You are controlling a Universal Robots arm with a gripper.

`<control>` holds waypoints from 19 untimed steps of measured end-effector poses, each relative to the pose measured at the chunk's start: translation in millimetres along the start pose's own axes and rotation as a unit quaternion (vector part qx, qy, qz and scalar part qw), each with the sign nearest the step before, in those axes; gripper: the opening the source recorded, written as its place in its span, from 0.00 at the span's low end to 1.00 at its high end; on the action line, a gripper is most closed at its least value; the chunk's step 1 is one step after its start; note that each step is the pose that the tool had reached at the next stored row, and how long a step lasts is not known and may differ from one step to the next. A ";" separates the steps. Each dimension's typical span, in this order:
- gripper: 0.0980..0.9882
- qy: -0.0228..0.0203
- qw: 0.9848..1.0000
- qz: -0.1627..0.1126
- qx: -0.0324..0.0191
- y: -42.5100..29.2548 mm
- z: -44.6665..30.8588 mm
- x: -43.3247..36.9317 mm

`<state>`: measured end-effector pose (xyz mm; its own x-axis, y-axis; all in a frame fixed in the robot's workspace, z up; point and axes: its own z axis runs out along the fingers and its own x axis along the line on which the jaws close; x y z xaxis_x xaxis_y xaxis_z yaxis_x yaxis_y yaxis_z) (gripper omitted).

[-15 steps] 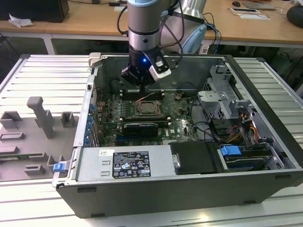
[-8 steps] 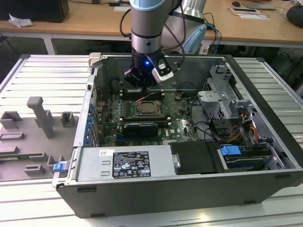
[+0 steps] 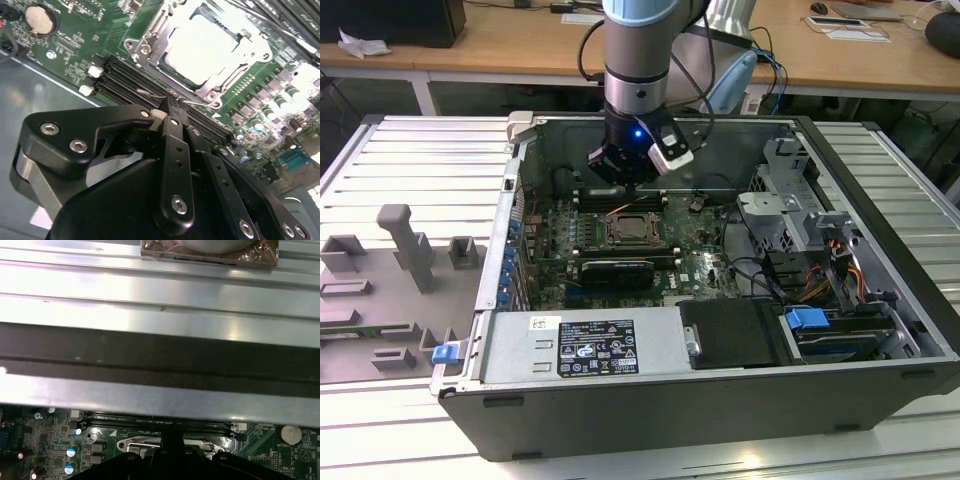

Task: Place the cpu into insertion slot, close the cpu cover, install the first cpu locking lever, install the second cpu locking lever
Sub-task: 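Install the first cpu locking lever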

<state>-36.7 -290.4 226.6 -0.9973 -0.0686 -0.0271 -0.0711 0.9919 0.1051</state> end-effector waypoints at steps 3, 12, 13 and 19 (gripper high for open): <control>0.01 0.000 1.000 0.000 0.000 1.2 0.8 -4.0; 0.01 0.000 1.000 0.000 0.000 -0.3 8.6 -16.5; 0.01 0.000 1.000 0.000 0.000 -0.4 9.6 -17.1; 0.01 0.000 1.000 0.000 0.000 -1.3 16.5 -18.2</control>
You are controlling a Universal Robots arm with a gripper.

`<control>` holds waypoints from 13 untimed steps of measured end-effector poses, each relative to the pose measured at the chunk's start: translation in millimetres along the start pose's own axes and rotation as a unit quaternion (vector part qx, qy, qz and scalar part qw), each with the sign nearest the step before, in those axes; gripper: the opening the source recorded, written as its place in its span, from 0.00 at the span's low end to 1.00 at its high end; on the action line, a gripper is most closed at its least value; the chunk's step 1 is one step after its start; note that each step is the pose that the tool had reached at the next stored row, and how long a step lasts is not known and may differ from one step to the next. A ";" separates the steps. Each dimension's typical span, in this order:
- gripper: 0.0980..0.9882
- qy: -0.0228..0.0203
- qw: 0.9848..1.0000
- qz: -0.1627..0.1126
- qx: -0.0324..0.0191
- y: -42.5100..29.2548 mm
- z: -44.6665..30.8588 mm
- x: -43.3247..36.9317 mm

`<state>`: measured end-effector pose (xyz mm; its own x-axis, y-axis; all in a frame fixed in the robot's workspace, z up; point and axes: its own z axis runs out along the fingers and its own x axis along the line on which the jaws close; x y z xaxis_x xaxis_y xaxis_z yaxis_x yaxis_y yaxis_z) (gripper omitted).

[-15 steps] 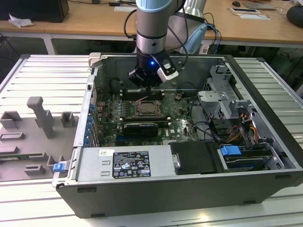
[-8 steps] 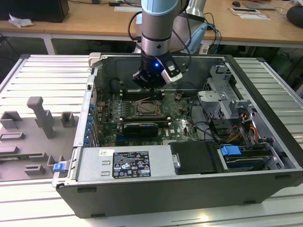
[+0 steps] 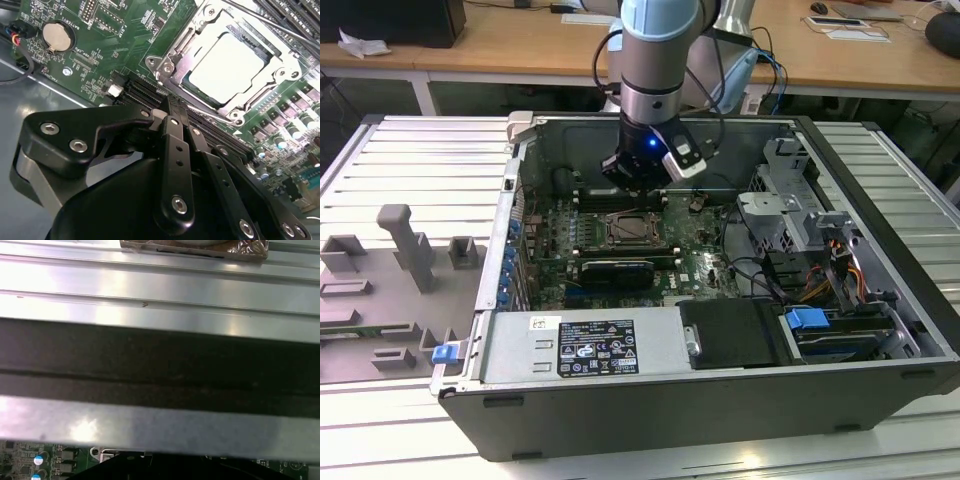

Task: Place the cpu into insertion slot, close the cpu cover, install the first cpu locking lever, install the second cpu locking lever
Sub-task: 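Install the first cpu locking lever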

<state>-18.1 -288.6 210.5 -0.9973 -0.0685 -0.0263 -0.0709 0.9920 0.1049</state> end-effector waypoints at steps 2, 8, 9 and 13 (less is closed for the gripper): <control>0.01 0.000 1.000 0.000 0.000 -0.2 1.7 0.0; 0.01 0.000 1.000 0.000 0.000 -0.7 5.9 -0.1; 0.01 0.001 1.000 0.000 0.000 -0.8 6.4 -0.1; 0.01 0.001 1.000 0.000 0.001 -1.0 7.5 0.0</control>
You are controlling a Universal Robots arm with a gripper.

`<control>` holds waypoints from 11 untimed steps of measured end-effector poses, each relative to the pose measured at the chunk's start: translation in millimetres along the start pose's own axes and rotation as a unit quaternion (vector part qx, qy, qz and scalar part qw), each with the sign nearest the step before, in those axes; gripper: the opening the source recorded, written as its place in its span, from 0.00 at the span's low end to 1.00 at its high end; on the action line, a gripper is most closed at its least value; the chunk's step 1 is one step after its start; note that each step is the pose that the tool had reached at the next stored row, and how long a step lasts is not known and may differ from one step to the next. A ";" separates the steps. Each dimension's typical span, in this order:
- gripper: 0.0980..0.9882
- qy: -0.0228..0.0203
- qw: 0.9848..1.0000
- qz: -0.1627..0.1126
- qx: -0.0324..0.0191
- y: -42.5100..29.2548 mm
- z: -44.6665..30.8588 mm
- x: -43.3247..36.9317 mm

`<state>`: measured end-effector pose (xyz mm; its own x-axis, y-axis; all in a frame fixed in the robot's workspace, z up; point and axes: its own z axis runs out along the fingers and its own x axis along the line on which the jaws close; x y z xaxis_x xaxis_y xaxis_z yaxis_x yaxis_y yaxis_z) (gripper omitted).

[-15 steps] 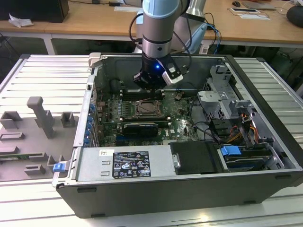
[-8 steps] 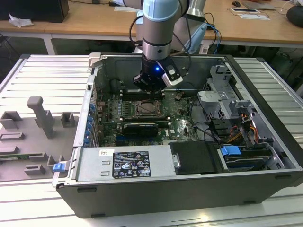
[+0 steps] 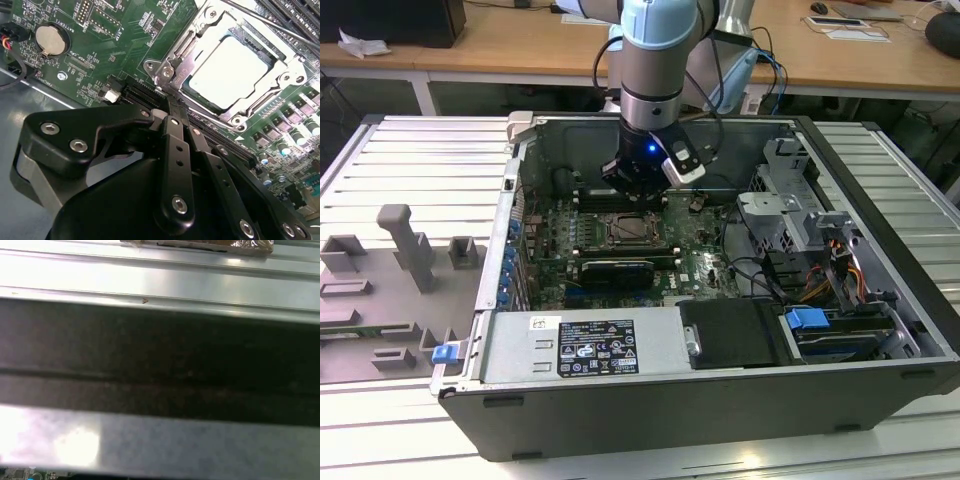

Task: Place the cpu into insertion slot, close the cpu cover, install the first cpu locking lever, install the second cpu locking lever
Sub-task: 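Install the first cpu locking lever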

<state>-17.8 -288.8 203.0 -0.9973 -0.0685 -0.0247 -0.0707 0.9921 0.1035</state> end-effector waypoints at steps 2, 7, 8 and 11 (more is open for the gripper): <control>0.01 0.000 1.000 0.000 0.000 0.2 0.0 -0.2; 0.01 0.000 1.000 0.000 0.000 -0.6 -2.0 -0.1; 0.01 0.001 1.000 0.000 0.000 -0.6 -2.6 0.0; 0.01 0.001 1.000 0.000 0.000 -0.8 -3.3 -0.1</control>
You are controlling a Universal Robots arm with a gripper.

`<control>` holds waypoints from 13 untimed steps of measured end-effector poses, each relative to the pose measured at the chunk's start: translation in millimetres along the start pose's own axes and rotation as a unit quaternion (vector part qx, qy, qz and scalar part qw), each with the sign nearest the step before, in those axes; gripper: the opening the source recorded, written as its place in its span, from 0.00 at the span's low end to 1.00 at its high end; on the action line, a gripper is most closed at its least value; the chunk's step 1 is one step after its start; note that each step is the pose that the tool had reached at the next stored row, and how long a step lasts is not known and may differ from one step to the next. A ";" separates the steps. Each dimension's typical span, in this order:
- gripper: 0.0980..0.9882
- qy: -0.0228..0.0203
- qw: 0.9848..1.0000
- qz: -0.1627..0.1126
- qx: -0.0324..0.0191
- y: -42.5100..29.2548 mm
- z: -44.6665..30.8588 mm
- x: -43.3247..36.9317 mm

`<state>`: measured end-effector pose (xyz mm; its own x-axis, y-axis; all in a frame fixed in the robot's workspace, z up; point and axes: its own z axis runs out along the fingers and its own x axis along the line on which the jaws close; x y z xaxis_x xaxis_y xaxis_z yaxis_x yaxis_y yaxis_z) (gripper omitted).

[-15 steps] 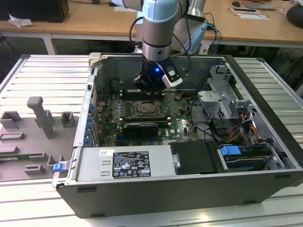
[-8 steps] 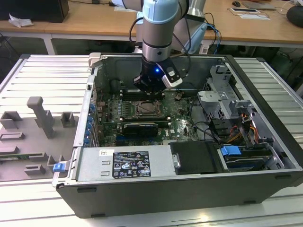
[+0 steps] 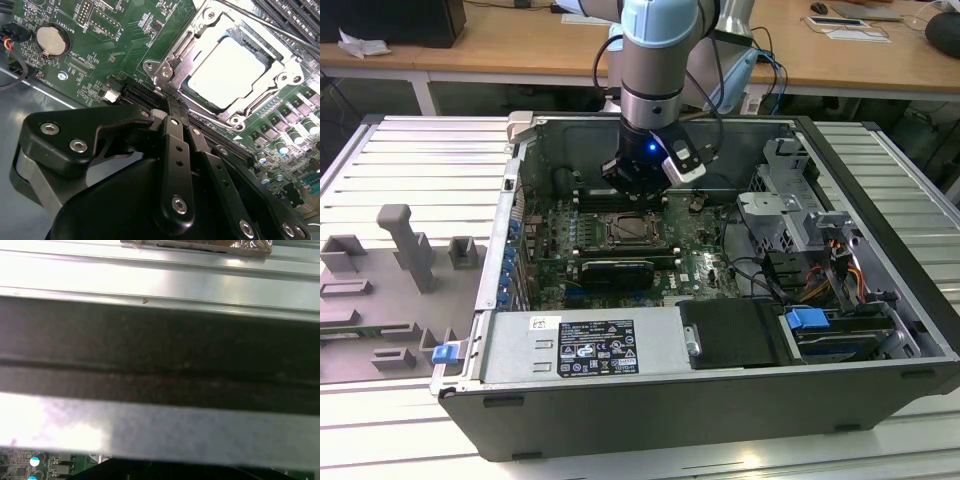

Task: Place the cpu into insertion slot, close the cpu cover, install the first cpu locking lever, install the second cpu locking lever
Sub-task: 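Install the first cpu locking lever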

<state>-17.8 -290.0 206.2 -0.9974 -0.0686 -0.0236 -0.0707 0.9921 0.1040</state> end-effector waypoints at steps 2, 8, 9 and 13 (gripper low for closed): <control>0.01 0.000 1.000 0.000 0.001 -0.3 -0.1 0.0; 0.01 0.001 1.000 0.000 0.008 -0.6 1.4 0.1; 0.01 0.001 1.000 0.000 0.009 -0.6 1.7 0.1; 0.01 0.001 1.000 0.000 0.015 -0.8 3.3 0.2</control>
<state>-17.8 -290.4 202.8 -0.9974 -0.0692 -0.0213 -0.0706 0.9947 0.0750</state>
